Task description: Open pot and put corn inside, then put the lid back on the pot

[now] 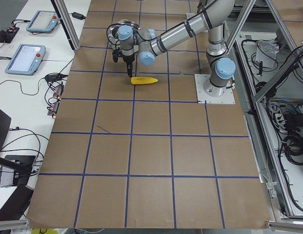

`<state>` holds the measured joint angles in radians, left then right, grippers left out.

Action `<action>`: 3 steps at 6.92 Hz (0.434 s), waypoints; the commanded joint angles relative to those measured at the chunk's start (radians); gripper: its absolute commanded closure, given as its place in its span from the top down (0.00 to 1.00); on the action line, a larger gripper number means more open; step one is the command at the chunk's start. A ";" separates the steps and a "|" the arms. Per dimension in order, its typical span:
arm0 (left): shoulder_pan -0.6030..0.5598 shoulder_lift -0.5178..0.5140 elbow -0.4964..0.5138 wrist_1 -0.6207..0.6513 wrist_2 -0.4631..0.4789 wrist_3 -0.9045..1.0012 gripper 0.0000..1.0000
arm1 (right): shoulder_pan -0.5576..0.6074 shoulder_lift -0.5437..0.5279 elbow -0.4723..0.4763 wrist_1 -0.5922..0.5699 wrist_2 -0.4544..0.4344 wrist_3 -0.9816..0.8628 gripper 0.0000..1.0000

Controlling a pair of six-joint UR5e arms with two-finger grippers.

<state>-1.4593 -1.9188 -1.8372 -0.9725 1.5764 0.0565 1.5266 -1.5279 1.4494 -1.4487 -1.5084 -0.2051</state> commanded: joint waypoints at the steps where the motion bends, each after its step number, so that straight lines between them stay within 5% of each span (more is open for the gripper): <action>1: 0.008 0.027 -0.095 0.099 0.004 0.014 1.00 | -0.005 -0.063 0.116 -0.042 0.010 -0.005 0.39; 3: 0.017 0.044 -0.117 0.103 0.043 0.048 1.00 | -0.005 -0.077 0.123 -0.027 0.004 0.001 0.39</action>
<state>-1.4476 -1.8824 -1.9369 -0.8794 1.5898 0.0792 1.5224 -1.5914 1.5606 -1.4816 -1.5022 -0.2077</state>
